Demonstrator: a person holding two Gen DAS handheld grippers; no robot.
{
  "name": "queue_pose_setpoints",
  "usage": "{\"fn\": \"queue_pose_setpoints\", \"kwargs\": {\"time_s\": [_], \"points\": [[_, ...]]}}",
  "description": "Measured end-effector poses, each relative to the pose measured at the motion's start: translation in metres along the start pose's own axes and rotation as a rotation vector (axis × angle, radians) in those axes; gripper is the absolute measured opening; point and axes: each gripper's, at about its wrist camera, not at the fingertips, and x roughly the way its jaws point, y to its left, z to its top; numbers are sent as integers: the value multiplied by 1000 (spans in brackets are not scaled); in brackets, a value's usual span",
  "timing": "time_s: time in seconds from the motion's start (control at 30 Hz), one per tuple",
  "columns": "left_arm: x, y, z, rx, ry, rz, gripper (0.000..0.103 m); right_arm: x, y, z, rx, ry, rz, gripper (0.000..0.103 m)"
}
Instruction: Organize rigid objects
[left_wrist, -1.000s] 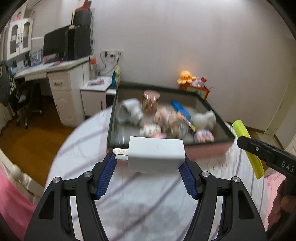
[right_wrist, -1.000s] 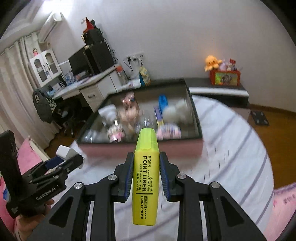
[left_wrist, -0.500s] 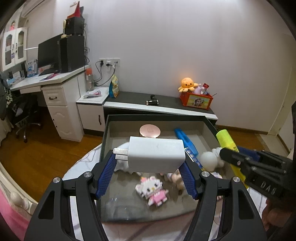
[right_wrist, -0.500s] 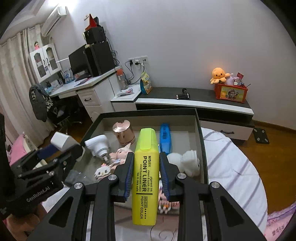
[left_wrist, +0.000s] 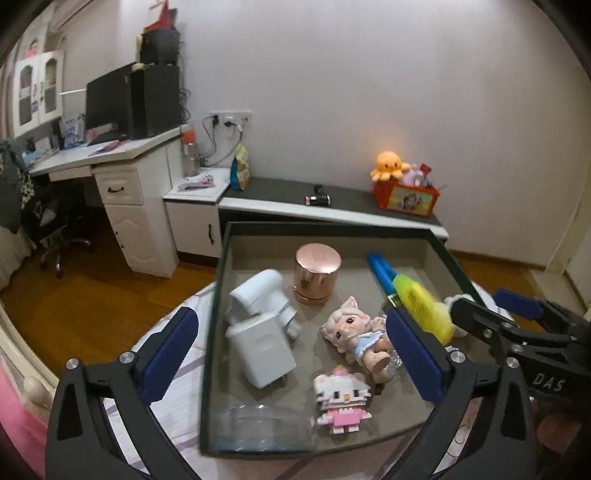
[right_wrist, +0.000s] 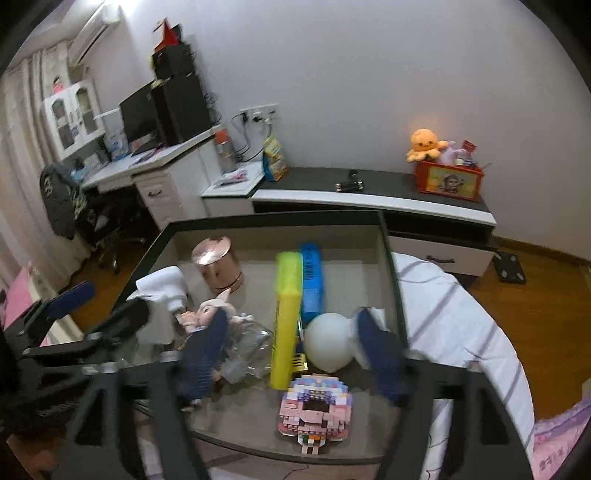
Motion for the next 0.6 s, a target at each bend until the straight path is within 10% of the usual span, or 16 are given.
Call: {"fn": "queue_pose_setpoints", "kwargs": {"time_s": [0.03,0.6], "points": [[-5,1,-1,-1,-6,7,103,-5,-1,-1,8,-3,-1,103],[-125,10,-31,-26,-97,-3,103,-110,20,-26,20,-106,-29,103]]}}
